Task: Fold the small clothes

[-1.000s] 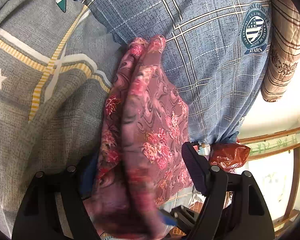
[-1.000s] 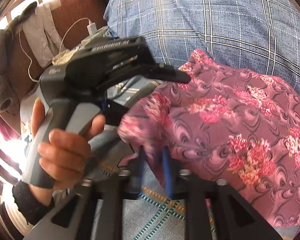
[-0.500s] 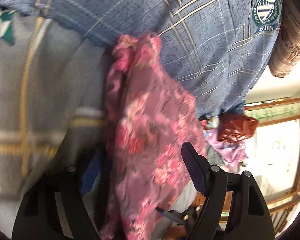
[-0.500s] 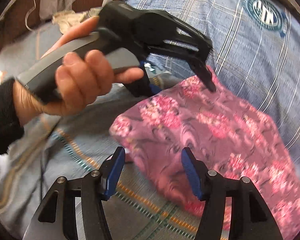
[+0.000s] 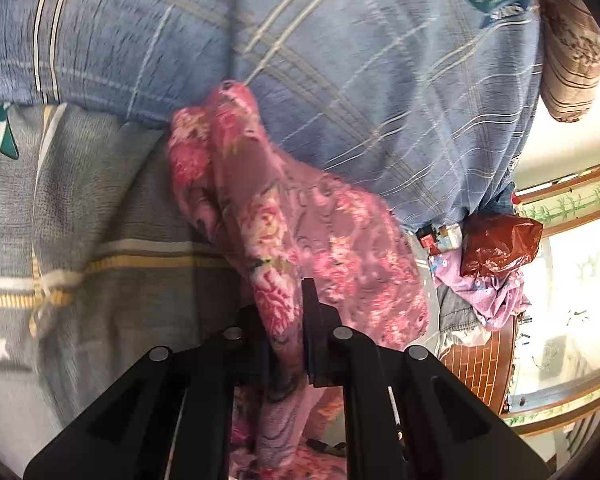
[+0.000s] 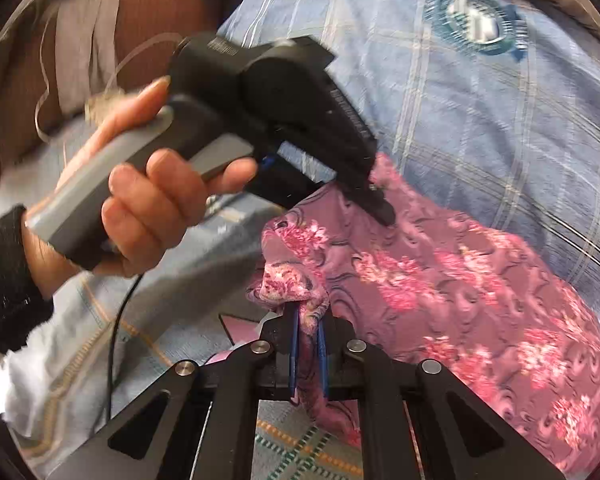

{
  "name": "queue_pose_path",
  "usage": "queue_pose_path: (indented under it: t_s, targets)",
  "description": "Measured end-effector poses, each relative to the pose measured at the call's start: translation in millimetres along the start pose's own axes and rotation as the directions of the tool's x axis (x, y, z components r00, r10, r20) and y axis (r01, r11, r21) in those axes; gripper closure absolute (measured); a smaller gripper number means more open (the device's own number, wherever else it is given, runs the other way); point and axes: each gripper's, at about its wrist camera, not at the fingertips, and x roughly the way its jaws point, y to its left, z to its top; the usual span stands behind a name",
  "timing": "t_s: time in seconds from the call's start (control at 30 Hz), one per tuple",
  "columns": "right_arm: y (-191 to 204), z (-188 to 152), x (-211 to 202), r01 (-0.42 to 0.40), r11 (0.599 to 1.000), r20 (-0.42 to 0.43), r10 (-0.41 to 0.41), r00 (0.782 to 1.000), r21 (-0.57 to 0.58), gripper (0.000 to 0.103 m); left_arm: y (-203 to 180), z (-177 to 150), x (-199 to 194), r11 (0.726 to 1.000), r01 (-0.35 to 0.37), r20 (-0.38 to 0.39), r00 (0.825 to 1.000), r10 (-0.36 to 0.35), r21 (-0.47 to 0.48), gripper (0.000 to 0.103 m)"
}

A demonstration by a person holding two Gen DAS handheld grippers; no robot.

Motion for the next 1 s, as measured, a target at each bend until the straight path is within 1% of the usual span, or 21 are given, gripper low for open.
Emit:
queue_pose_path:
  t_s: [0.13,0.3,0.4,0.43,0.53,0.63,0.67,0.73,0.77,0.8,0.83,0.87,0.93,0.97,1.0]
  targets:
    - [-18,-1,-36,-0.027,0.996,0.064,0.021,0.998,0.087,0.096,-32,-7,-12,1.000,-0.007,0.028,1.000,0.007,0.017,0.094]
    - [-51,-16,-80,-0.071,0.973,0.136,0.042,0.990,0.219,0.096,-89,-15,-9,0.995,-0.058,0.039,0.998,0.055,0.078,0.094]
    - [-87,-30,-103,-0.112,0.940,0.178,0.055,0.982,0.323,0.096,-125,-18,7,0.989,-0.087,0.031,0.996,0.084,0.121,0.094]
    - [-102,-39,-112,-0.130,0.921,0.195,0.060,0.979,0.368,0.096,-136,-19,15,0.986,-0.099,0.027,0.995,0.096,0.135,0.094]
    - [-134,-56,-128,-0.152,0.885,0.225,0.055,0.973,0.440,0.096,-170,-21,52,0.976,-0.128,0.001,0.992,0.129,0.175,0.094]
    - [-168,-76,-136,-0.173,0.842,0.241,0.052,0.969,0.511,0.096,-192,-22,88,0.969,-0.148,-0.040,0.987,0.159,0.198,0.094]
    - [-177,-84,-138,-0.174,0.831,0.242,0.049,0.969,0.529,0.096,-201,-22,109,0.964,-0.163,-0.063,0.982,0.180,0.209,0.094]
    - [-192,-98,-140,-0.174,0.810,0.241,0.041,0.970,0.560,0.096,-210,-24,136,0.953,-0.197,-0.095,0.970,0.223,0.228,0.094]
    - [-199,-105,-141,-0.174,0.799,0.242,0.037,0.970,0.576,0.096,-215,-24,159,0.942,-0.233,-0.115,0.957,0.266,0.244,0.094]
    - [-208,-113,-141,-0.176,0.782,0.241,0.033,0.970,0.597,0.096,-218,-25,171,0.934,-0.252,-0.126,0.949,0.290,0.252,0.094]
    - [-219,-123,-139,-0.180,0.754,0.237,0.034,0.971,0.631,0.096,-220,-25,186,0.926,-0.276,-0.138,0.938,0.318,0.258,0.093]
    - [-227,-127,-137,-0.185,0.735,0.234,0.037,0.972,0.652,0.096,-219,-25,201,0.917,-0.301,-0.151,0.926,0.347,0.260,0.093]
    - [-246,-141,-128,-0.189,0.673,0.204,0.059,0.977,0.715,0.094,-213,-26,220,0.905,-0.340,-0.173,0.905,0.388,0.256,0.092]
    - [-252,-146,-125,-0.193,0.646,0.197,0.067,0.978,0.738,0.091,-210,-26,227,0.905,-0.349,-0.187,0.899,0.397,0.244,0.092]
    - [-259,-152,-122,-0.204,0.619,0.194,0.084,0.977,0.759,0.091,-209,-27,230,0.902,-0.359,-0.193,0.893,0.407,0.241,0.090]
